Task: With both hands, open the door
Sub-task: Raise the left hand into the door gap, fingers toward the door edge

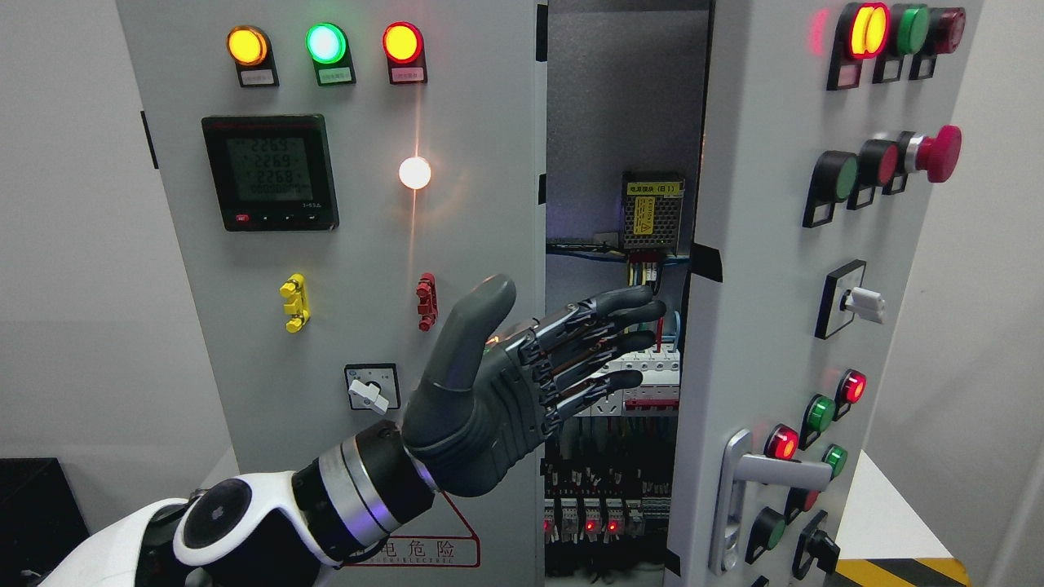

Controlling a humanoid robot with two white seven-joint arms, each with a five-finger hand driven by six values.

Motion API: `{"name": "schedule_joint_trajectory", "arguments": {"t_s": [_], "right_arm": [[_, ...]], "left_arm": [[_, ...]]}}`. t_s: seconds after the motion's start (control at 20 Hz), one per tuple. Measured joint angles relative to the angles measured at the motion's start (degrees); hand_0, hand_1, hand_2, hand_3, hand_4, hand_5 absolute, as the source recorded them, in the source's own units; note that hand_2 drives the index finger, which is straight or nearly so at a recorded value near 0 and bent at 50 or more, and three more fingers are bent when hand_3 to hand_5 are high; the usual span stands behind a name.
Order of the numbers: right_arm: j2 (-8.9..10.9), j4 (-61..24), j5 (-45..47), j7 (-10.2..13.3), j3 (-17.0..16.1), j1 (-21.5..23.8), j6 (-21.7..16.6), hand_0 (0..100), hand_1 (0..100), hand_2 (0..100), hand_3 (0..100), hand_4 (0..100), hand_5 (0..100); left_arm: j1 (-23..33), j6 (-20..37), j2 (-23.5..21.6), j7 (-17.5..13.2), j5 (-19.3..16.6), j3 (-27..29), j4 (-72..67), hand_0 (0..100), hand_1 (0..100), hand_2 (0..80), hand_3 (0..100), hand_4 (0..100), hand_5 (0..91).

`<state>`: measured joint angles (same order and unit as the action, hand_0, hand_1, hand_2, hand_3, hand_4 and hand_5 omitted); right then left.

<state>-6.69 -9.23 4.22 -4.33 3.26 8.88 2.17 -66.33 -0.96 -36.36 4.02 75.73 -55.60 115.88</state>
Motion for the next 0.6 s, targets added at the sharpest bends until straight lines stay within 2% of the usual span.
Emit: {"name": "schedule_joint_trajectory", "arguments": {"t_s": [0.6], "right_arm": [[0.00, 0.00, 0.00, -0.11, -0.01, 0.00, 0.00, 19, 0, 0, 0, 0, 0]], "left_arm": [[-2.49, -0.14, 5.07, 0.05, 0.67, -2.51, -2.00, 0, 0, 0.0, 0, 0, 0.0]]}}
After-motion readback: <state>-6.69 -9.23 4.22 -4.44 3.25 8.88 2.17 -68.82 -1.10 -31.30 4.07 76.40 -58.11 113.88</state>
